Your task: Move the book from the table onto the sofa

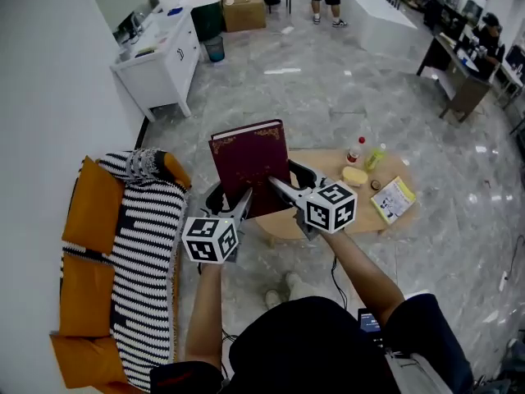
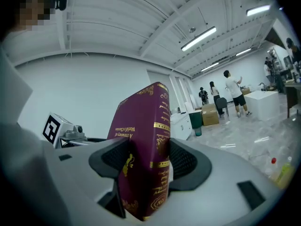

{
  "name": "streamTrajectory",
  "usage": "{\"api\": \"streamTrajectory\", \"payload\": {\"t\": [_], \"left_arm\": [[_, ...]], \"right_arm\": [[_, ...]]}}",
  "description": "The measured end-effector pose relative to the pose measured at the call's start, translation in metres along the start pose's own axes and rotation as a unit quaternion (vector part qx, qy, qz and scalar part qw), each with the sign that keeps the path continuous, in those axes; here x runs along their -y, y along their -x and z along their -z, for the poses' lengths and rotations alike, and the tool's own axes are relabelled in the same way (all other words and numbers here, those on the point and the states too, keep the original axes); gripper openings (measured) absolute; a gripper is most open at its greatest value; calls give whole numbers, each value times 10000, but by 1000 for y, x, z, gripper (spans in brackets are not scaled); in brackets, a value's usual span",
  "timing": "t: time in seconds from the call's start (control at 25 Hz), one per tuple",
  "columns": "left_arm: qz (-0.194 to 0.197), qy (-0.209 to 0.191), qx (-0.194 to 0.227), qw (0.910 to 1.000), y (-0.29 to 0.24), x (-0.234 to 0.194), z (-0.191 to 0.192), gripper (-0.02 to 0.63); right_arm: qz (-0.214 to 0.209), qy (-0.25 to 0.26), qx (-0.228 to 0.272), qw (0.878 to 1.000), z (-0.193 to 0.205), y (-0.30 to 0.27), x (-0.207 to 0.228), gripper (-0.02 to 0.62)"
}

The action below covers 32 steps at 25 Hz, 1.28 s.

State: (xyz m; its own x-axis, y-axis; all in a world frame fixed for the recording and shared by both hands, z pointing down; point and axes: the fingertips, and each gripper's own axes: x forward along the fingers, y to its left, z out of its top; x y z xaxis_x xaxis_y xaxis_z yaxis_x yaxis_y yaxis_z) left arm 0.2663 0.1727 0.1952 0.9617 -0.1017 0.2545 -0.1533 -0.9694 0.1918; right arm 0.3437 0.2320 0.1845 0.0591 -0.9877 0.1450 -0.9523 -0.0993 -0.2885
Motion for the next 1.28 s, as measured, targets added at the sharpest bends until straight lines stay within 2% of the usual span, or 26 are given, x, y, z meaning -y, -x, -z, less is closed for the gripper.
{"api": "streamTrajectory", "payload": {"t": [0.32,0.56,0.68,0.84,1.28], "left_arm": [[-941,168,297,9950,35,-52,-20,290],[-1687,275,447,9843,57,-58,-19,290],[-2059,330,542,9765,74,-60,-15,290],[-2663,443,641,9607,109,-64,-5,290],[-3470,645,819,9320,172,-77,8,290]], "right_arm": [[-985,200,-136,9948,-17,-62,-37,276],[-1740,199,-276,9842,-15,-77,-54,276],[-2113,277,-364,9763,-11,-83,-70,276],[-2700,337,-535,9608,-1,-92,-104,276],[-3516,467,-755,9319,14,-109,-168,276]]}}
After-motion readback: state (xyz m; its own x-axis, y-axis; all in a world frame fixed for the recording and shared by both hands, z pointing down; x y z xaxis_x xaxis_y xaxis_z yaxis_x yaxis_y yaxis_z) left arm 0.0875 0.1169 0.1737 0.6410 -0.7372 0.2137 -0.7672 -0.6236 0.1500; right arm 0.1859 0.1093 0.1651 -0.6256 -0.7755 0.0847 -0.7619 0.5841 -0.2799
